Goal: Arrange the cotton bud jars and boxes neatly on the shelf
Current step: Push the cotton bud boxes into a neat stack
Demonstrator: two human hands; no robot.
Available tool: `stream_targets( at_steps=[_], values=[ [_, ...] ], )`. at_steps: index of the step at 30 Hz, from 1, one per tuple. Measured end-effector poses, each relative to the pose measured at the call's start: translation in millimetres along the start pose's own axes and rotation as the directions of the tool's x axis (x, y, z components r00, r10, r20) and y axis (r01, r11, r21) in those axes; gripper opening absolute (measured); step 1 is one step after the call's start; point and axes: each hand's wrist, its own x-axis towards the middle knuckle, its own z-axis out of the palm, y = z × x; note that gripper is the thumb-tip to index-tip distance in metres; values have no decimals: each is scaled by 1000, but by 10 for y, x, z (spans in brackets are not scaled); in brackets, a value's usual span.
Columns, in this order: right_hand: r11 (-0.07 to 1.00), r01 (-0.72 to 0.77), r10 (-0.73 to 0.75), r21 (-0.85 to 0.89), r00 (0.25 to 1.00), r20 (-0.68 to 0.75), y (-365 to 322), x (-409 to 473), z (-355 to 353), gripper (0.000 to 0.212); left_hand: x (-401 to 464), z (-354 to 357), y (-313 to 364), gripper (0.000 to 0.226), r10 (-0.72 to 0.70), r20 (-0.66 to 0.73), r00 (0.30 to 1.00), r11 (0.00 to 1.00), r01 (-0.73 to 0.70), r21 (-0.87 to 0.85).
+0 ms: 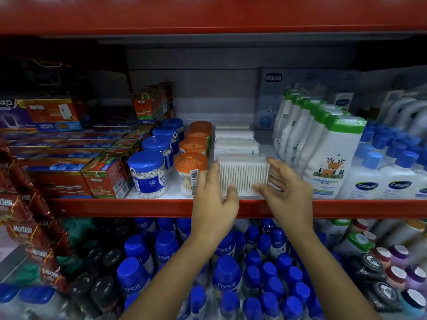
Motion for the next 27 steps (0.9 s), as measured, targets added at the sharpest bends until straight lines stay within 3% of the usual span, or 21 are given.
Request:
stream_targets(
  at_steps=[7, 14, 22, 27],
  values=[
    [994, 74, -77, -84, 996, -39, 26, -45, 104, 48, -42, 29, -28, 66, -3, 6, 1000, 1000, 3, 1],
    [928, 154, -169, -338, 985, -15, 69, -72, 113, 36, -69, 23, -44, 66, -14, 14, 1000, 1000, 14, 0],
    [866, 160, -161, -473, 986, 38, 13, -151, 94, 41, -86, -15, -29, 67, -30, 59, 998, 999, 29, 17],
    [742, 139, -156, -656, 987, 33, -73, -198, 69, 51, -161, -14, 57, 70, -5, 72, 997, 999, 2, 45]
  ],
)
